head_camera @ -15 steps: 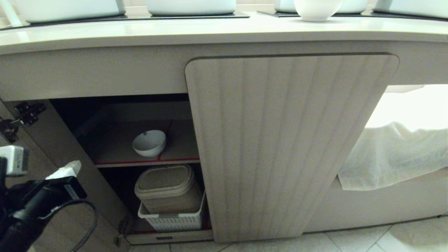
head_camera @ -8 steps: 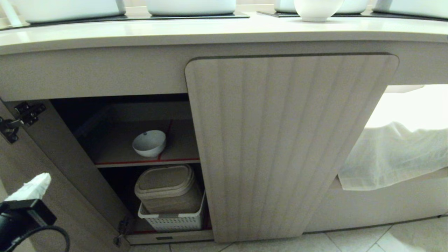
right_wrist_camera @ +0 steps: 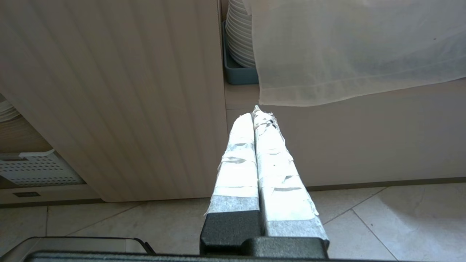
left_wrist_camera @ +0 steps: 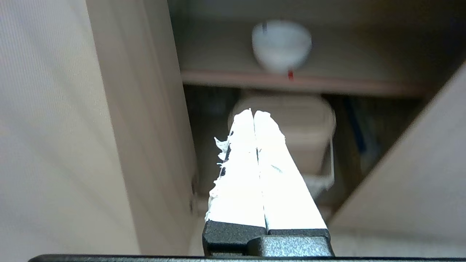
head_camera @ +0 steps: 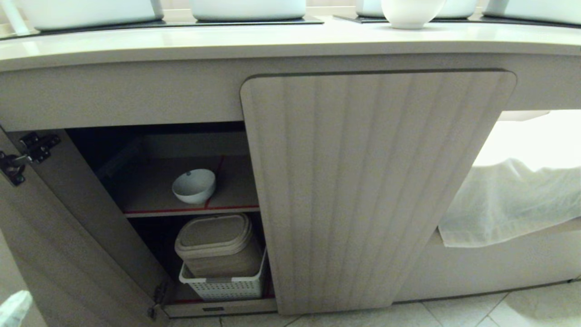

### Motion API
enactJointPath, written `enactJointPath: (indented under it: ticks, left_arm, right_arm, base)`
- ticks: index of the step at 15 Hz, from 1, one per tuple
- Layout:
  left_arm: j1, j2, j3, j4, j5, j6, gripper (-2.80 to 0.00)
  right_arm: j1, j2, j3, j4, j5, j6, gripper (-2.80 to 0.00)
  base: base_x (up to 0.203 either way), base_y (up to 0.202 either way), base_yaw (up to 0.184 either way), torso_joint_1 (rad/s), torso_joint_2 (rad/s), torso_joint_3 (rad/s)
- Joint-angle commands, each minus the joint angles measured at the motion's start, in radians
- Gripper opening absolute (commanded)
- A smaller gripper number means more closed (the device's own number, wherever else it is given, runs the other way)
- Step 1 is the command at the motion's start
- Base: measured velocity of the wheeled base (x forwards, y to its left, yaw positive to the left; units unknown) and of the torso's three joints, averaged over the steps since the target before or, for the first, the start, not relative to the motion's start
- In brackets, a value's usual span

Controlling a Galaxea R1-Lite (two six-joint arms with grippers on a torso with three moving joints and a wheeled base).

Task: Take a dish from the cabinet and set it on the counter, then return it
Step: Close the cabinet door

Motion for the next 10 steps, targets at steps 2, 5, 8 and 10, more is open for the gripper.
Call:
enactJointPath:
  ticks: [2, 5, 8, 10]
  left_arm:
    - [0.016, -0.165, 0.000, 0.197, -0.041, 0.004, -2.80]
    - [-0.068, -0.214, 0.000, 0.230, -0.039, 0.004, -2.80]
    - [-0.070, -0.358, 0.000, 0.334, -0.051, 0.047, -2.80]
    - [-0.069, -0.418, 0.000, 0.371, -0.074, 0.076, -2.80]
  right_arm:
    - [0.000, 0.000, 0.000, 0.000, 0.000, 0.000, -2.80]
    - [0.000, 0.000, 0.000, 0.000, 0.000, 0.000, -2.80]
    - [0.000, 0.000, 0.000, 0.000, 0.000, 0.000, -2.80]
    - [0.000, 0.000, 0.000, 0.000, 0.000, 0.000, -2.80]
  base:
    - [0.000, 0.000, 0.000, 0.000, 0.00, 0.000]
    - [0.000, 0.000, 0.000, 0.000, 0.00, 0.000]
    - [0.000, 0.000, 0.000, 0.000, 0.00, 0.000]
    - [0.000, 0.000, 0.000, 0.000, 0.00, 0.000]
